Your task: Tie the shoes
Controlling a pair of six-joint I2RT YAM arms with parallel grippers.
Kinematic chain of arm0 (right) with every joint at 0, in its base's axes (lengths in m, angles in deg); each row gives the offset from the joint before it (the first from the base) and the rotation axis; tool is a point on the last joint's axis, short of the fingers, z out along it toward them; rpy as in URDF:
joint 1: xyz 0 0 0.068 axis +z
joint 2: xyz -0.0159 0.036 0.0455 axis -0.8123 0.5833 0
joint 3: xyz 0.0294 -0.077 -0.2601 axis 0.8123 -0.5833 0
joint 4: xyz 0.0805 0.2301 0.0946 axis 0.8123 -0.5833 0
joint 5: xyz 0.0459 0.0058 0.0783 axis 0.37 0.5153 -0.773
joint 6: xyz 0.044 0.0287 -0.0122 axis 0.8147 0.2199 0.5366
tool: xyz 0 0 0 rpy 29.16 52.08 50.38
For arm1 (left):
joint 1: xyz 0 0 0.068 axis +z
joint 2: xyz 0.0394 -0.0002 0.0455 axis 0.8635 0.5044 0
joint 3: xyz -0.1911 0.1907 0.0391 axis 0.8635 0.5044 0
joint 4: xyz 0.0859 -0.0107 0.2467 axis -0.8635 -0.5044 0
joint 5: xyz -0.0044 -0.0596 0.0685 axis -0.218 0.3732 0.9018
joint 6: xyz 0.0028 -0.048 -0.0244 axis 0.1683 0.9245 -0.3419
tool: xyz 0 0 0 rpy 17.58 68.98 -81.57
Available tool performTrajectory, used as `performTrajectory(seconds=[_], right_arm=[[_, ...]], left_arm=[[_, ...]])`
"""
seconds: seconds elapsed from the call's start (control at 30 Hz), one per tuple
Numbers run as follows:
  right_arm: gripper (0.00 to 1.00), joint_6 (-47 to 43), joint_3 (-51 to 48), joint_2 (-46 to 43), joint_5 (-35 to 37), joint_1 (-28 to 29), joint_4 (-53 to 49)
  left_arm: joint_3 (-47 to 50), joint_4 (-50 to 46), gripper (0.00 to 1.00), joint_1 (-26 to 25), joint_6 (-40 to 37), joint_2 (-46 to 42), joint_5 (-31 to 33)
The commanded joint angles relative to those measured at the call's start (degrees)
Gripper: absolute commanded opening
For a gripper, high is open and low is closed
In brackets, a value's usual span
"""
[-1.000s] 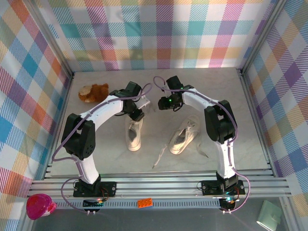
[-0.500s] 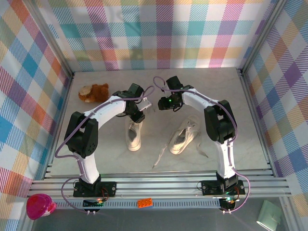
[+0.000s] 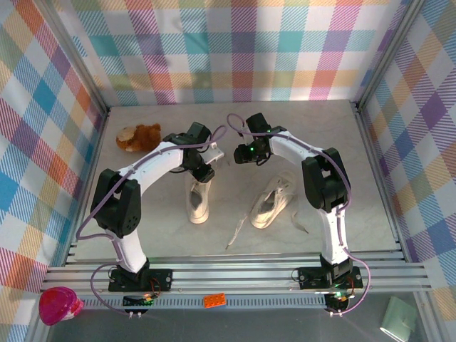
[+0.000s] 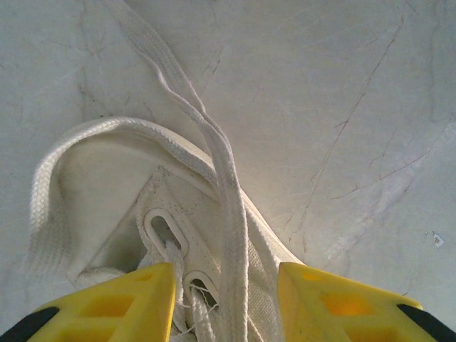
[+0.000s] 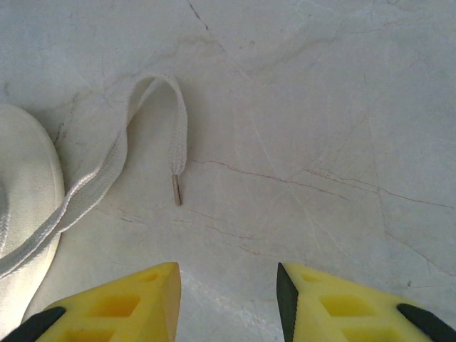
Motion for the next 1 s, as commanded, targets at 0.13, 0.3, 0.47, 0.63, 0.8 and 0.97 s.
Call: performTrajectory(seconds=[0.13, 0.3, 0.47, 0.63, 0.8, 0.97], right_arm=[[0.42, 0.1, 0.8, 0.7, -1.4, -0.4, -1.6], [0.42, 0.1, 1.1, 1.0, -1.7, -0.4, -1.6], [0.41, -0.5, 3.0, 2.3, -2.4, -0.1, -2.7], [0.41, -2.0, 7.3, 4.4, -3.8, 0.6, -4.3], [0.42, -3.5, 11.7, 6.5, -5.4, 1.2, -6.0], [0.42, -6.0, 16.3, 9.6, -6.4, 2.0, -8.3]], left_arm=[[-0.5, -1.2, 0.43, -0.4, 0.3, 2.6, 3.1], [-0.5, -0.2, 0.38, -0.5, 0.8, 4.3, 5.4], [1.7, 2.9, 0.15, -0.3, 2.1, 0.1, 5.4], [3.5, 5.9, 0.05, 2.2, 6.1, -4.8, 2.0], [4.6, 7.7, 0.03, 5.8, 11.4, -6.0, -1.4], [4.4, 6.9, 0.03, 8.9, 16.7, -4.0, -1.2]])
